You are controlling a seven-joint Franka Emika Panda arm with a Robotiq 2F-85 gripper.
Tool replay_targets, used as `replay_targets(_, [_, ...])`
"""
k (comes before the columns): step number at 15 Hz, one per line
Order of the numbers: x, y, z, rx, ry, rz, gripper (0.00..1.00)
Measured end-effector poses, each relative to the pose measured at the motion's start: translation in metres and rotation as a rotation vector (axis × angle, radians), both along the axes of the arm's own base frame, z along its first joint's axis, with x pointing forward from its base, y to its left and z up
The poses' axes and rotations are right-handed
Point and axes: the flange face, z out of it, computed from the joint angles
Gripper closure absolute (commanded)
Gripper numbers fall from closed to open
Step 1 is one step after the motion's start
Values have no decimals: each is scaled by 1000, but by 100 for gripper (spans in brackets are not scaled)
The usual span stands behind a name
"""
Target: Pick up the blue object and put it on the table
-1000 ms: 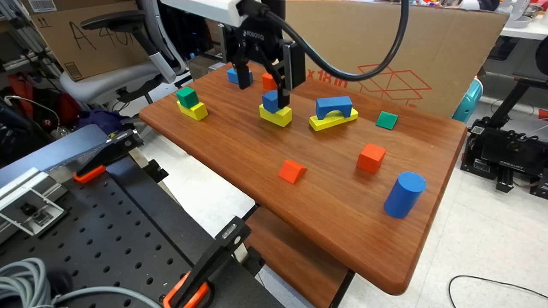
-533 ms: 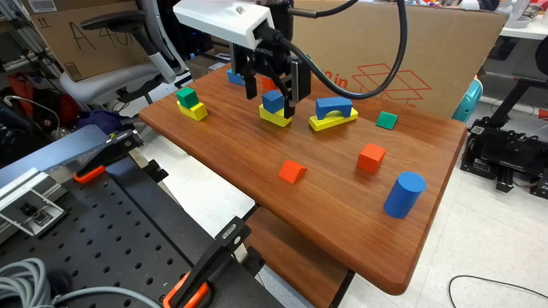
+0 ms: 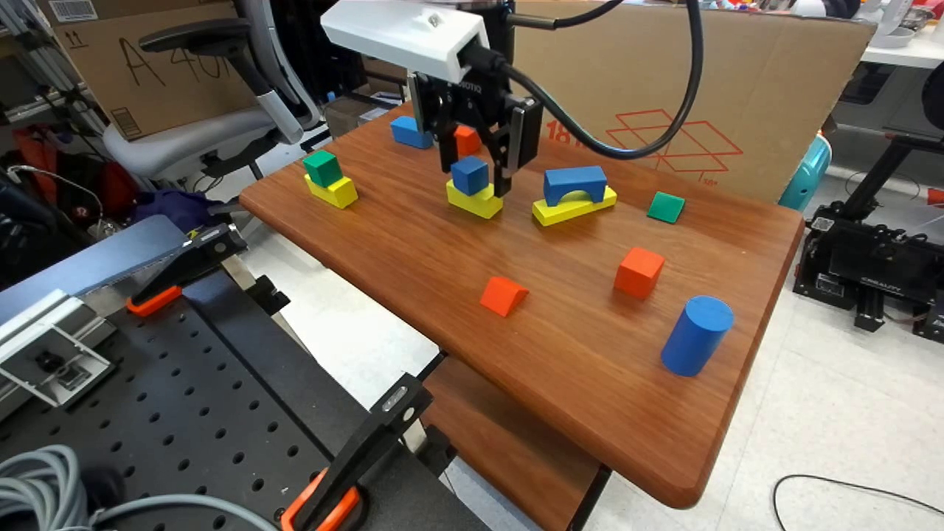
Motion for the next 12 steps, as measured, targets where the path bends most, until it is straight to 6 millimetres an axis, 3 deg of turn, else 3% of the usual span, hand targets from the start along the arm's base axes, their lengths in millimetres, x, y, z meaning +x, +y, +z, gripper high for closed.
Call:
replay_targets(5, [3,6,-1,3,-4,9,90])
replay_targets(12, [3,21,0,18,-4,38,92])
